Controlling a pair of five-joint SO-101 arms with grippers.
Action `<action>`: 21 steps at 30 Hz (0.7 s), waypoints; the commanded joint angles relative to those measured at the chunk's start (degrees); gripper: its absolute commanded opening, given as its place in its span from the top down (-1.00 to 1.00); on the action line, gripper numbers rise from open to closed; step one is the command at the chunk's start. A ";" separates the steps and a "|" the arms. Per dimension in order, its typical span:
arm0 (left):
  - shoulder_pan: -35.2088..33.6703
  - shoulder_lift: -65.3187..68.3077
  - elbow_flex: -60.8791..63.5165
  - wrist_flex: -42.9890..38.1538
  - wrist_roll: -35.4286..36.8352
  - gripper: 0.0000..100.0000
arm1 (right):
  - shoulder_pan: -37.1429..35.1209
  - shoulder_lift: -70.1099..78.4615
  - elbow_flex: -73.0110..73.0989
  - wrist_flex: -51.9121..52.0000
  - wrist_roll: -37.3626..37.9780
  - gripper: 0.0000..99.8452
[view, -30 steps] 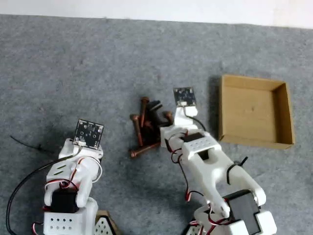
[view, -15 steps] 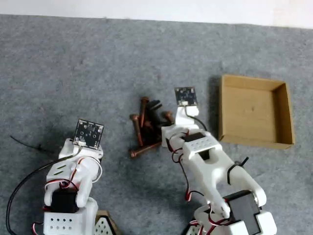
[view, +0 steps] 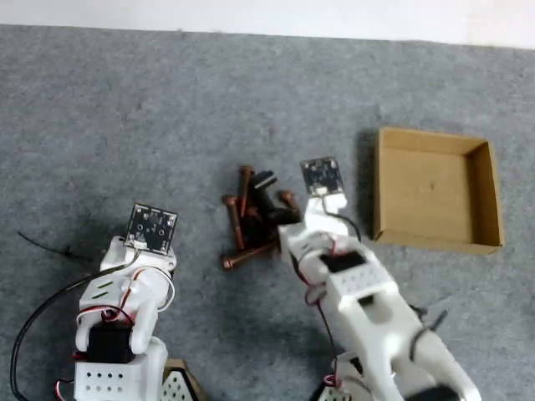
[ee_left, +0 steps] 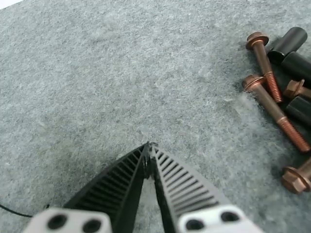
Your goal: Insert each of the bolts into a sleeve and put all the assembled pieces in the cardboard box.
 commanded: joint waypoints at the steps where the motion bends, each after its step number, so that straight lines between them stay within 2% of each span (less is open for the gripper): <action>1: -0.75 -0.66 -0.48 -0.79 0.00 0.98 | 0.48 -10.95 2.95 -0.22 0.79 0.99; 21: -0.75 -0.66 -0.04 -1.05 0.00 0.98 | 0.57 -40.40 19.30 -0.22 0.88 0.99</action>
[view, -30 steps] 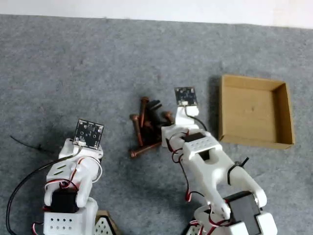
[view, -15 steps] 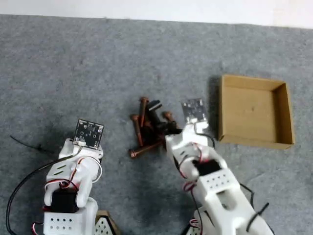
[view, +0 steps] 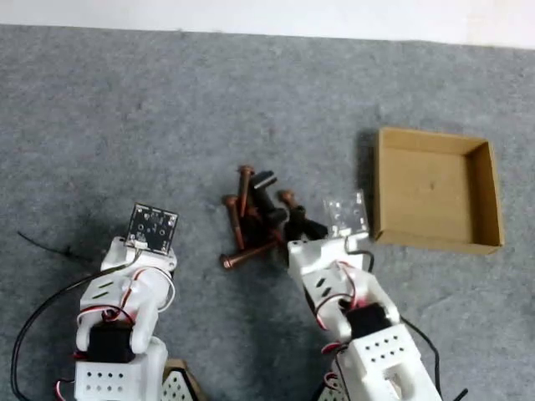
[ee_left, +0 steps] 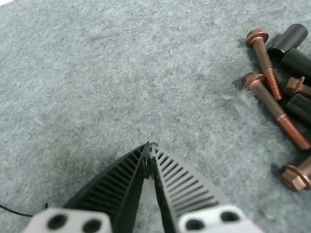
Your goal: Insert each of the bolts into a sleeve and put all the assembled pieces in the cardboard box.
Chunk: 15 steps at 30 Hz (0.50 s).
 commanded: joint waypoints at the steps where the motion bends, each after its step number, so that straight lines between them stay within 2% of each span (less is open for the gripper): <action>1: -0.75 -0.66 -0.40 -1.05 0.00 0.98 | 0.57 -5.05 0.84 -0.22 0.53 0.99; 9: -0.75 -0.66 -0.40 -1.05 0.00 0.98 | 0.57 -14.29 5.76 -0.13 0.62 0.99; 15: -0.75 -0.66 -0.40 -1.05 0.00 0.98 | 0.57 -20.53 9.54 -0.04 6.51 0.99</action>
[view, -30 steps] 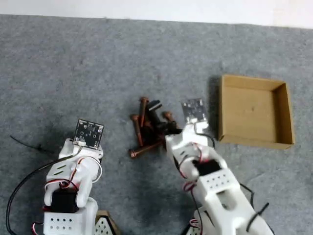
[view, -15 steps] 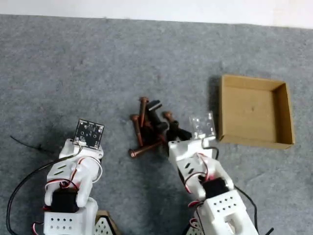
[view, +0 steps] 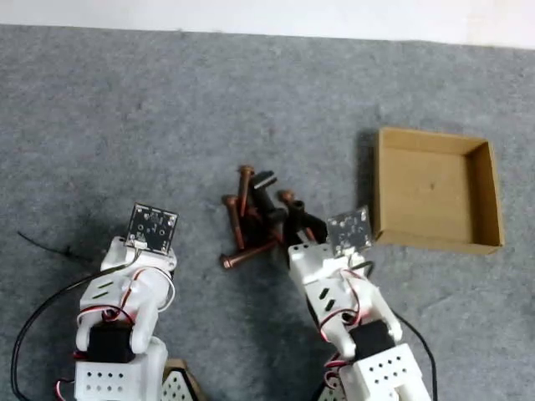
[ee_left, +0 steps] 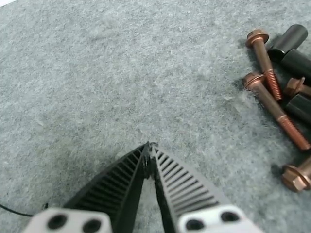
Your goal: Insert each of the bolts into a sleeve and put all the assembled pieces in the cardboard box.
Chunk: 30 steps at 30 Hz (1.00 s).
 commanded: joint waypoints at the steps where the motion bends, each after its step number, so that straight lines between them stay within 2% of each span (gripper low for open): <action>1: -0.75 -0.66 -0.40 -1.05 0.00 0.98 | 0.57 -4.53 2.86 -0.04 1.76 0.99; 10: -0.75 -0.66 -0.40 -0.97 0.00 0.98 | 0.57 -11.74 5.85 1.45 1.93 0.99; 30: -0.75 -0.66 -0.40 -0.97 0.00 0.98 | 0.57 -11.74 5.85 1.80 2.02 0.99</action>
